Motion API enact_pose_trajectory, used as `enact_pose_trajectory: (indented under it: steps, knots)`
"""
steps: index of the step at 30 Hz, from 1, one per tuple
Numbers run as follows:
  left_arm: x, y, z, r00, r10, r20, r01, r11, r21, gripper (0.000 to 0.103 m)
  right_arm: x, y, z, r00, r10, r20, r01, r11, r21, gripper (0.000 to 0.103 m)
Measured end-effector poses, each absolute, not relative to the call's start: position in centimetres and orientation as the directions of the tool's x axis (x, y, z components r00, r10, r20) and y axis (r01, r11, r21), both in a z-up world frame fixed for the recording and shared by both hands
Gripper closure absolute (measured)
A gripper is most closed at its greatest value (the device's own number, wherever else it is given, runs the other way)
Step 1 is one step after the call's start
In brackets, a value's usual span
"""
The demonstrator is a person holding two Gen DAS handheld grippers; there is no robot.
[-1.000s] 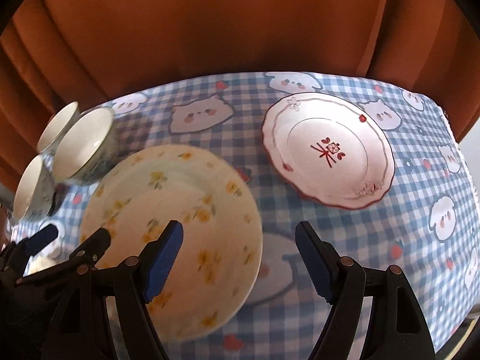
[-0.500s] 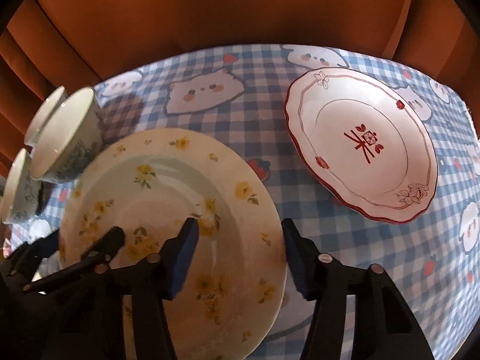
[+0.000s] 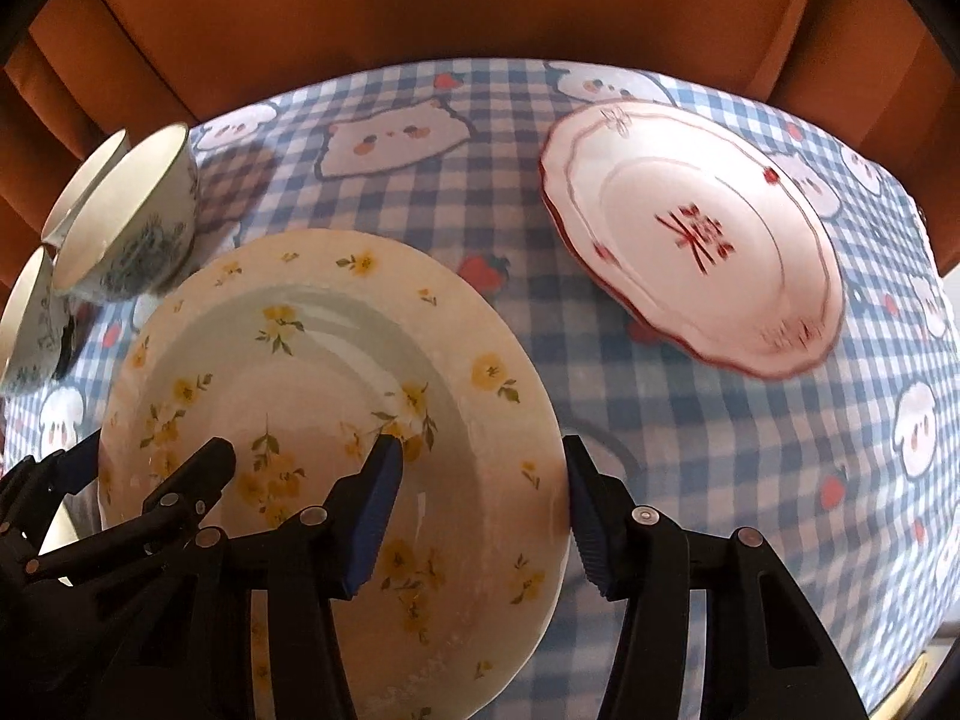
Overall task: Organize plates and bowls
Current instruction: 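Grasp the rim of the flat yellow-flower plate with the right gripper, then lift the flat plate with the right gripper and carry it over the scalloped plate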
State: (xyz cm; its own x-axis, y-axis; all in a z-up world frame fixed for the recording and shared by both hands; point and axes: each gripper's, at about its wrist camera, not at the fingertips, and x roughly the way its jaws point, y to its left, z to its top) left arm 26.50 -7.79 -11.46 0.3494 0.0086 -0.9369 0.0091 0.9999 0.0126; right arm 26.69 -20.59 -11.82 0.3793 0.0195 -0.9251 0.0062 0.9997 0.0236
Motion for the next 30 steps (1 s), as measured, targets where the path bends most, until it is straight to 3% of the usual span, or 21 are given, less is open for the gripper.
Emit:
enact_pose_trajectory:
  steps: [14, 30]
  knots:
    - [22.2, -9.1, -11.4, 0.343, -0.019, -0.939, 0.078, 0.997, 0.009, 0.024, 21.8, -22.8, -12.0, 0.332, 0.016, -0.943, -0.002, 1.0, 0.016, 0.047]
    - [21.6, -9.0, -11.2, 0.327, 0.022, -0.945, -0.013, 1.0, 0.019, 0.024, 21.6, -23.4, -12.3, 0.315, 0.089, -0.945, -0.042, 0.996, 0.08, 0.047]
